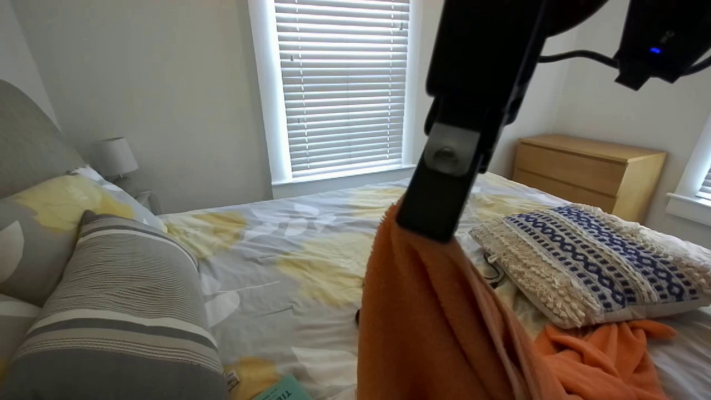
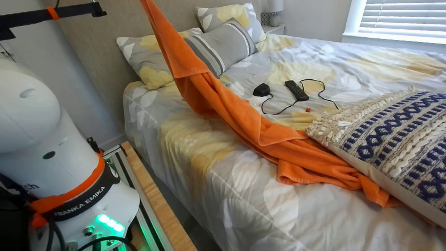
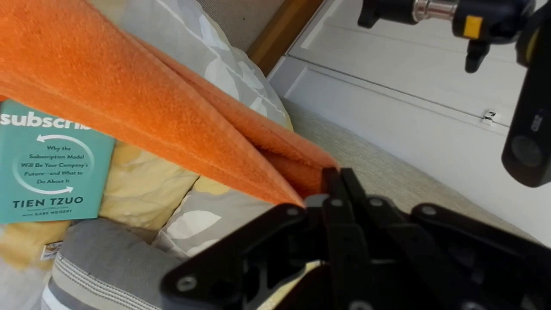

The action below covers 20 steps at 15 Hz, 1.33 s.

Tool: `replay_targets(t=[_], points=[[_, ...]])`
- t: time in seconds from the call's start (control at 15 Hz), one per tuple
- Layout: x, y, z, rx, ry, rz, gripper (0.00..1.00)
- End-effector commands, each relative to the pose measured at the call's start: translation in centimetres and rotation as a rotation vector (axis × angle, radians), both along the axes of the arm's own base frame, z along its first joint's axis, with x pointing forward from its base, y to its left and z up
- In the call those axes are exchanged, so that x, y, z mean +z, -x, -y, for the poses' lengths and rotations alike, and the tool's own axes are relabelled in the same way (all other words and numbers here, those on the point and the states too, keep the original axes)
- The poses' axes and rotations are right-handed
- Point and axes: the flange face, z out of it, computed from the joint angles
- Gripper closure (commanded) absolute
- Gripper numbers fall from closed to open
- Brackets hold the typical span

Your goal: Pull the orange towel to the left side

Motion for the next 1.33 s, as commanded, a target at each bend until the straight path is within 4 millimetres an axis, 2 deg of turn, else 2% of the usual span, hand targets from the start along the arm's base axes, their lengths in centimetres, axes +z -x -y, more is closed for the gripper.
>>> replay_targets(t=[0.0,0.4,0.47,1.27], points=[[0.5,-0.5,0.5,0.006,-0.046,-0.026,0.99],[-0.4,-2.1,1.4,-0.028,-0.075,-0.069,0.99],[-0.6,-1.6,1.3,-0.045,-0.041,-0.035,0.99],[-0.9,-1.9,1.4,-0.049,-0.038,-0.04,0.99]])
